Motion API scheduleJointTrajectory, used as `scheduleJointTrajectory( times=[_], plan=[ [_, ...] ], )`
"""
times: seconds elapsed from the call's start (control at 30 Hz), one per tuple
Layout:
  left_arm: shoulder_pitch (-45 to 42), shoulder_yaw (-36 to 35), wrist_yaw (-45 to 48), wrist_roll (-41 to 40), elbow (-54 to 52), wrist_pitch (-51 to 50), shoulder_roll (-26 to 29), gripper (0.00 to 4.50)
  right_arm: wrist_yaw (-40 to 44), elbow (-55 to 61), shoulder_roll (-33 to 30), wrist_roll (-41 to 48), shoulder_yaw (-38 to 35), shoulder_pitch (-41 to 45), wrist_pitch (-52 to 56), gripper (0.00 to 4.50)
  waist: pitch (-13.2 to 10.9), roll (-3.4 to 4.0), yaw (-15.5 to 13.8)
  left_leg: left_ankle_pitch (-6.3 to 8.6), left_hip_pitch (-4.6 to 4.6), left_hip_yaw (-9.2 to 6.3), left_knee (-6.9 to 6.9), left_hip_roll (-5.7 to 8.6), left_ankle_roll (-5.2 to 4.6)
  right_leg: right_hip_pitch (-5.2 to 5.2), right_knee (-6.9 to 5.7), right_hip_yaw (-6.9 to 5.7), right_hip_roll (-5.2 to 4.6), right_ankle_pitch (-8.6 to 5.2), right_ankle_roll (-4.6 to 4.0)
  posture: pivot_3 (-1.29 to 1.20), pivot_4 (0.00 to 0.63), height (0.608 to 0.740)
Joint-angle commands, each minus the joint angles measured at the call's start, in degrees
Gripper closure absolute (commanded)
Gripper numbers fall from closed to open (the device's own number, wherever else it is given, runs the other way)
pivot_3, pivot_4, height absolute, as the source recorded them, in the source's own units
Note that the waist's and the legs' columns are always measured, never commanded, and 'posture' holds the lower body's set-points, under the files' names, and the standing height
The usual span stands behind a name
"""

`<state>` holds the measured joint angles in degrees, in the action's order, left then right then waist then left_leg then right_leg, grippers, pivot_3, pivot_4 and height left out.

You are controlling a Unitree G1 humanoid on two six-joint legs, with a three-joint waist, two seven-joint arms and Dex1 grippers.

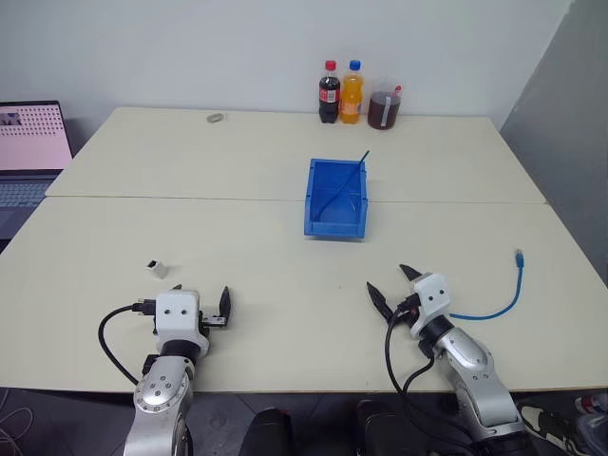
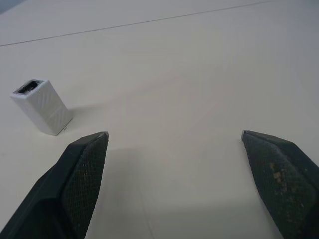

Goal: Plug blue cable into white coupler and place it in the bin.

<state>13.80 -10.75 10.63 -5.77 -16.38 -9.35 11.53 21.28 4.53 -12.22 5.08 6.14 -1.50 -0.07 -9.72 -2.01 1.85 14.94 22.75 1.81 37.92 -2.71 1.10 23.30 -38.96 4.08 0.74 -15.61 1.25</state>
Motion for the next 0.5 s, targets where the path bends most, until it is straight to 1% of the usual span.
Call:
scheduleJointTrajectory(
  times=[0.03, 0.13, 0.3, 0.4, 0.5],
  plan=[
    [0.8, -1.2, 5.8, -6.6, -3.5, 1.8, 1.1, 0.00, -0.6, 2.1, 0.0, -0.6, -0.3, -0.3, -1.3, 0.01, 0.0, 0.00, 0.0, 0.00, 0.00, 0.00, 0.00, 0.00, 0.00, 0.00, 0.00, 0.00, 0.00, 0.00, 0.00, 0.00, 0.150, 0.740],
    [-0.6, 0.3, 11.3, -8.7, -3.6, 1.0, 4.0, 0.00, -2.0, 2.6, 0.3, -1.1, -0.8, -0.8, -1.4, 0.01, 0.0, 0.00, 0.0, 0.00, 0.00, -0.03, 0.00, 0.00, 0.00, 0.01, 0.00, -0.01, -0.01, -0.01, -0.01, 0.00, 0.150, 0.740],
    [-5.2, 4.5, 19.5, -11.1, -4.8, -1.2, 9.7, 0.00, -3.6, 5.5, 0.5, -1.3, -1.7, -2.5, -1.3, 0.01, 0.0, 0.02, -0.1, 0.00, 0.02, -0.02, 0.00, 0.04, 0.00, 0.01, 0.00, -0.03, 0.05, -0.02, -0.03, 0.00, 0.150, 0.740],
    [-10.4, 7.2, 25.4, -13.0, -4.9, -4.1, 13.9, 0.00, -4.8, 9.8, 0.2, -1.3, -3.0, -4.5, -0.8, 0.01, 0.0, 0.03, -0.2, 0.00, 0.06, -0.03, 0.00, 0.04, 0.00, 0.04, 0.00, -0.04, 0.09, -0.02, -0.02, 0.00, 0.150, 0.740],
    [-19.7, 11.1, 33.4, -15.9, -4.0, -9.0, 18.7, 0.00, -6.2, 17.5, -0.6, 1.6, -7.8, -7.9, 3.9, 0.01, -0.1, 0.09, -0.3, -0.01, 0.10, -0.10, 0.01, 0.06, 0.01, 0.06, -0.01, -0.11, 0.10, -0.02, -0.02, 0.00, 0.150, 0.740]
  ],
)
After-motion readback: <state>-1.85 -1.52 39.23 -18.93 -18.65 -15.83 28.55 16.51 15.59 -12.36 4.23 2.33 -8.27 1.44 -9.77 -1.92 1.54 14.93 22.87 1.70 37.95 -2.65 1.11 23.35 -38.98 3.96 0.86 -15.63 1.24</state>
